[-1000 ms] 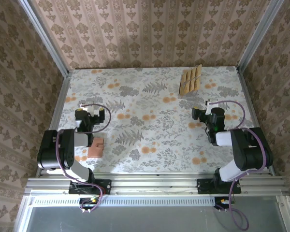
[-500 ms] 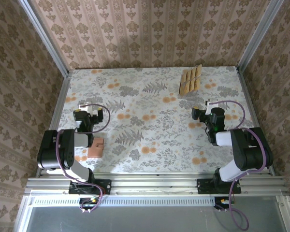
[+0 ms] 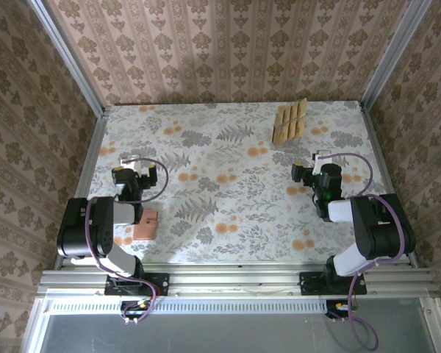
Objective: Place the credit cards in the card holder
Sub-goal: Rotate the card holder at the bottom-left of the table.
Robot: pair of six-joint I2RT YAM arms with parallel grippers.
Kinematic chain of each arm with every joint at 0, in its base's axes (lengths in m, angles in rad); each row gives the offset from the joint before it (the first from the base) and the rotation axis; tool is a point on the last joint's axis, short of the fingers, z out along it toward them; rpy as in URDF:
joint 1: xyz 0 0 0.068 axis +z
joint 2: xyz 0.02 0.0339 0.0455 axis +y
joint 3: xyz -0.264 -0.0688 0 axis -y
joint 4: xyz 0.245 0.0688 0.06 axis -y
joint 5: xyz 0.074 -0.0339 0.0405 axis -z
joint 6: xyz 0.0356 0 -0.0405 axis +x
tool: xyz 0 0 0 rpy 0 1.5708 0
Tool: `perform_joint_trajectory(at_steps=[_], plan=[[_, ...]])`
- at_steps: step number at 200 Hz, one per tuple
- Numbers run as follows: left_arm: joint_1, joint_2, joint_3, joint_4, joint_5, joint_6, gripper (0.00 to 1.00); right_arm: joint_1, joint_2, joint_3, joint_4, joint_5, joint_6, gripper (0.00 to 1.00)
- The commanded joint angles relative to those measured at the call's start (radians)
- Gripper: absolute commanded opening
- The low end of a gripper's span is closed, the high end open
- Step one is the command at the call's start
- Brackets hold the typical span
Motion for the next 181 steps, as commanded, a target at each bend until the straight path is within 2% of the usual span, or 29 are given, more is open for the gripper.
perform_joint_trajectory(at_steps=[1,28,43,75,99,117,149,163,181], plan=[[-0.012,-0.021,-0.013,0.034,-0.036,-0.003,1.0,-0.004,-0.039,0.023,-0.029,-0.012,-0.014,1.0],[-0.026,-0.131,0.004,-0.088,-0.101,-0.006,1.0,-0.004,-0.125,0.09,-0.213,-0.001,-0.014,1.0],[-0.028,-0.212,0.03,-0.202,-0.147,-0.026,1.0,-0.004,-0.189,0.134,-0.341,0.048,0.017,1.0],[-0.036,-0.397,0.122,-0.573,-0.22,-0.157,1.0,-0.004,-0.272,0.316,-0.762,0.189,0.216,1.0],[-0.051,-0.512,0.191,-0.889,-0.266,-0.323,1.0,-0.009,-0.345,0.36,-0.941,0.276,0.464,1.0],[-0.053,-0.584,0.214,-1.118,-0.258,-0.473,1.0,-0.009,-0.4,0.354,-0.957,0.151,0.49,1.0],[-0.055,-0.673,0.203,-1.428,-0.233,-0.675,1.0,0.024,-0.485,0.311,-0.957,-0.079,0.48,1.0],[-0.06,-0.702,0.173,-1.492,-0.208,-0.746,1.0,0.059,-0.507,0.291,-0.967,-0.144,0.478,1.0],[-0.069,-0.723,0.133,-1.533,-0.193,-0.827,1.0,0.129,-0.512,0.272,-0.99,-0.159,0.489,1.0]])
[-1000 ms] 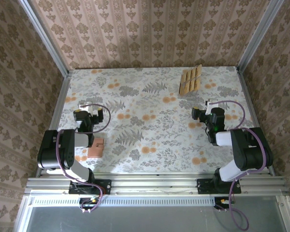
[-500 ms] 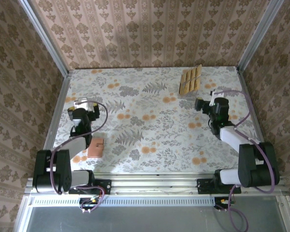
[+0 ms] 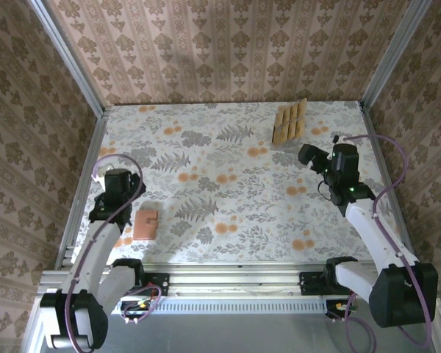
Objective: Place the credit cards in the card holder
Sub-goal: Rotate the card holder at the bottom-left of the table.
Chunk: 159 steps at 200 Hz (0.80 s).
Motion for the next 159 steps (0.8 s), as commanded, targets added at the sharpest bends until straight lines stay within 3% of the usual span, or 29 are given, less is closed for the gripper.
perform_joint_trajectory(at_steps=[1,48,100,159], plan=[[-0.017,-0.035,-0.05,-0.222,0.023,-0.203,1.0,0.079,-0.016,-0.035,-0.073,-0.118,0.039,1.0],[-0.04,0.053,-0.086,-0.163,0.06,-0.217,1.0,0.281,0.01,-0.07,-0.059,-0.029,0.065,1.0],[-0.096,0.166,-0.116,-0.044,0.122,-0.201,1.0,0.325,0.063,-0.037,-0.054,-0.03,0.07,1.0],[-0.216,0.177,-0.118,0.042,0.149,-0.267,1.0,0.347,0.112,0.001,-0.066,-0.027,0.064,1.0]])
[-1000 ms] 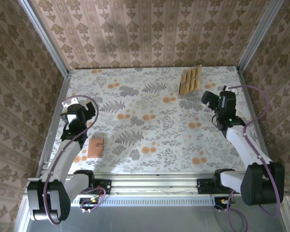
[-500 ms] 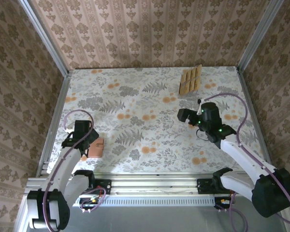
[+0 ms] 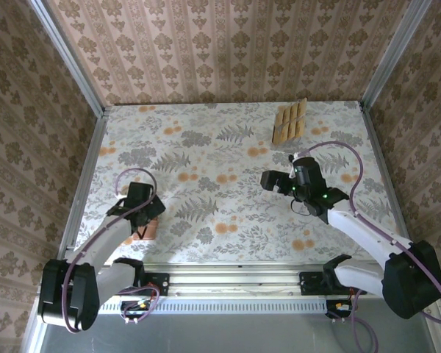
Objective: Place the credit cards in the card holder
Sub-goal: Rotate the card holder at the bottom-left of the table, then move the card holder to the center of the table.
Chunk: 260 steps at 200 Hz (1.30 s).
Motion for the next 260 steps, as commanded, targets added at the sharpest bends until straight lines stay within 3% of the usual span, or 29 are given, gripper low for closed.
perform_joint_trajectory(at_steps=[1,76,103,140,197,260], plan=[[-0.05,0.0,-0.005,0.051,0.018,-0.057,1.0,0.014,0.023,0.042,-0.018,0.014,0.008,1.0],[-0.251,0.078,0.075,0.1,-0.045,-0.143,1.0,0.092,0.103,0.096,-0.037,0.019,0.009,0.99],[-0.256,0.065,0.136,-0.046,-0.129,-0.13,1.0,0.128,0.128,0.108,-0.049,0.023,0.002,0.99],[-0.257,-0.098,0.141,-0.289,-0.255,-0.215,1.0,0.153,0.154,0.109,-0.041,0.025,0.005,0.99],[-0.244,-0.149,0.066,-0.403,-0.197,-0.33,1.0,0.167,0.201,0.151,-0.036,0.012,-0.007,0.99],[-0.243,-0.07,0.014,-0.272,-0.137,-0.279,1.0,0.166,0.196,0.178,-0.065,0.032,-0.04,1.0]])
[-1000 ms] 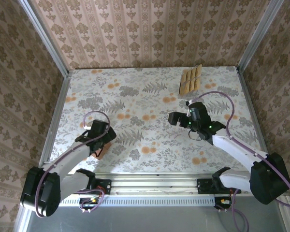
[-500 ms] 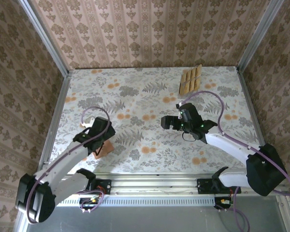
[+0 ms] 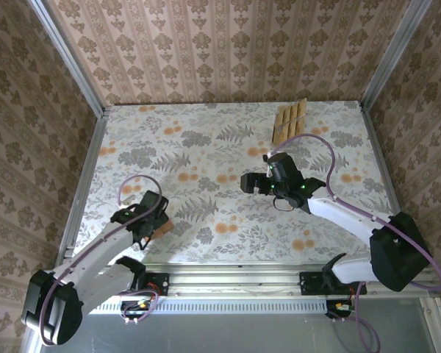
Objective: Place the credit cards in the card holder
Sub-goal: Move the card holder to the center of the table.
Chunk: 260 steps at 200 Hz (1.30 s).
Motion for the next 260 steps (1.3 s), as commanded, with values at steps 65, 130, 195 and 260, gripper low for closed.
perform_joint_trajectory(at_steps=[65,130,195,260], plan=[[-0.046,0.134,0.016,0.22,0.137,0.084,1.0,0.007,0.011,0.029,-0.035,0.024,-0.009,1.0],[-0.196,0.282,0.12,0.364,0.139,0.05,1.0,0.008,-0.006,0.016,-0.042,0.024,0.008,1.0],[-0.295,0.541,0.346,0.488,0.177,0.099,1.0,0.01,-0.025,-0.014,-0.062,0.008,0.032,0.98],[-0.156,0.549,0.443,0.431,0.228,0.293,1.0,0.143,0.045,-0.043,-0.009,-0.014,0.092,0.93]])
